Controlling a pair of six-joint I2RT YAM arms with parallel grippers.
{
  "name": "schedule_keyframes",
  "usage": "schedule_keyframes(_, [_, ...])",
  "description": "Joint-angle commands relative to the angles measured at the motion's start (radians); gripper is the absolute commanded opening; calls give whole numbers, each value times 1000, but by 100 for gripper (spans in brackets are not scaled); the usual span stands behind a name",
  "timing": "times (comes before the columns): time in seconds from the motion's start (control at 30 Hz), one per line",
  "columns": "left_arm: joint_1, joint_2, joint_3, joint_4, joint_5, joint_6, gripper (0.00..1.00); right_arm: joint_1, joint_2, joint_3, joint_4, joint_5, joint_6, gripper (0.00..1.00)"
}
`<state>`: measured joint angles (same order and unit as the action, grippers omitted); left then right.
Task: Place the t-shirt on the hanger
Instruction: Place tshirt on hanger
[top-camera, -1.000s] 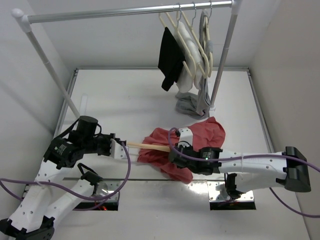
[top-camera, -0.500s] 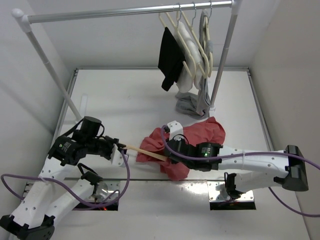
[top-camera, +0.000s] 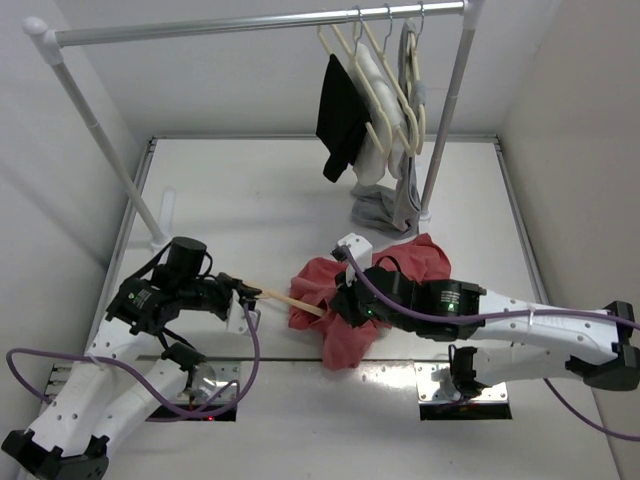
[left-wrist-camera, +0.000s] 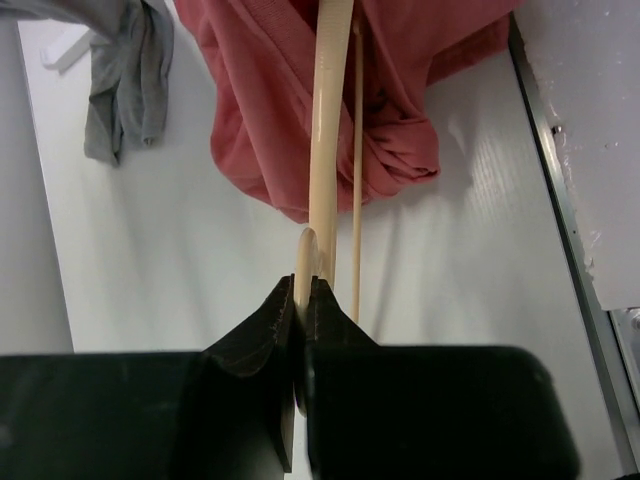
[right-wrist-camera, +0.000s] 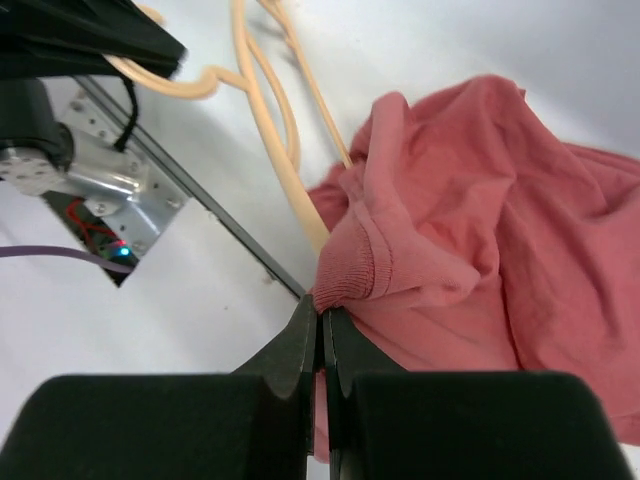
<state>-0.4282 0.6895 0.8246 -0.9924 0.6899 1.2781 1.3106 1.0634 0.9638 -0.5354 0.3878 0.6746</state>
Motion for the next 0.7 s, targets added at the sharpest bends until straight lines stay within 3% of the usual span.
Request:
schedule_keyframes(0.0, [-9, -11, 1, 64, 124, 35, 0, -2, -23, 70, 31, -41, -27, 0])
schedule_keyframes(0.2, [-9, -21, 51, 64, 212, -25, 0, -2, -34, 7, 40, -18, -18, 0])
schedule_keyframes(0.37, [-9, -51, 94, 55, 257, -57, 0, -11, -72, -57, -38, 111, 60, 2])
schedule_keyframes(0.4, [-9, -51, 94, 43, 270, -57, 0, -11, -82, -57, -55, 135, 77, 10])
schedule_keyframes(0.43, [-9, -60, 94, 31, 284, -48, 0, -11, -82, -69, -72, 144, 112, 31])
schedule_keyframes(0.53, [-9, -61, 94, -24, 298, -13, 0, -20, -28, -45, -155, 145, 146, 70])
schedule_keyframes(0.67, [-9, -70, 84, -34, 298, -13, 0, -31, 101, 48, -233, 117, 137, 80])
